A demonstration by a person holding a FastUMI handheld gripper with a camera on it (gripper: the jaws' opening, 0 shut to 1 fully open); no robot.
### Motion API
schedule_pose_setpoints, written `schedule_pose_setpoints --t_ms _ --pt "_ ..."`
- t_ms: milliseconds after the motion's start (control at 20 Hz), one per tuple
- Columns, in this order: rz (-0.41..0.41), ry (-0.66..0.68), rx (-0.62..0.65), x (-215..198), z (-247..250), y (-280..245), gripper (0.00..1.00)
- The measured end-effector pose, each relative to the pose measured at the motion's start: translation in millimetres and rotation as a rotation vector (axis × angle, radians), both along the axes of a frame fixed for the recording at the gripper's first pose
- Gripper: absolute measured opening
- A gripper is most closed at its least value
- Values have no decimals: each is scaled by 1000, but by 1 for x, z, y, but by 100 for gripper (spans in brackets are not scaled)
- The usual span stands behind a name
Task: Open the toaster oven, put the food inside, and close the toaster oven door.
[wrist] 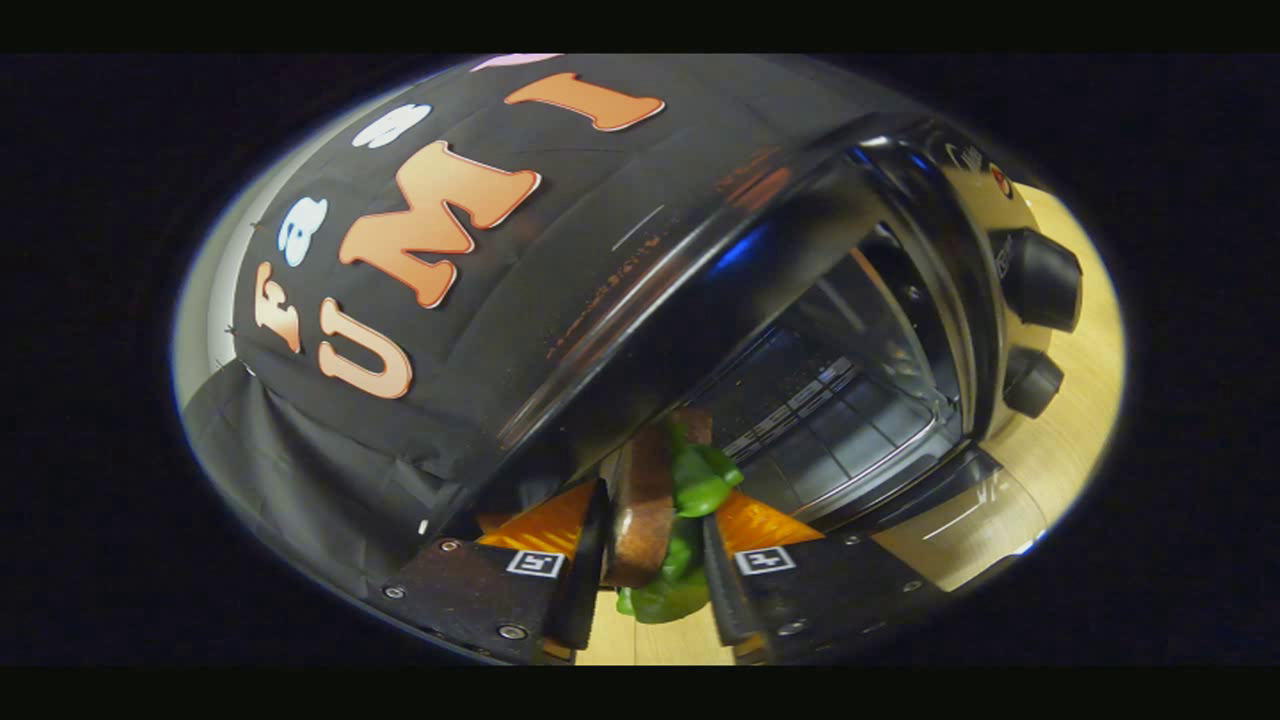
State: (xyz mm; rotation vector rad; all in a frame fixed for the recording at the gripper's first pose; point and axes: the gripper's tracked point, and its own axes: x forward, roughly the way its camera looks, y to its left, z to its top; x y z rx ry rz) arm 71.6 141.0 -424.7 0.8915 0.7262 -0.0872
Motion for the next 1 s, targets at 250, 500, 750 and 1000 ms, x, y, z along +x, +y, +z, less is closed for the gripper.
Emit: schedule_pose_setpoints --t_ms 250,500,750,1000 --pt "81 19 -90 -14 10 -7 82" --pt "177 12 -234 -36 21 -26 99" --pt "218 15 -268 -55 30 -44 99" --pt "320 36 -293 -97 43 -41 99"
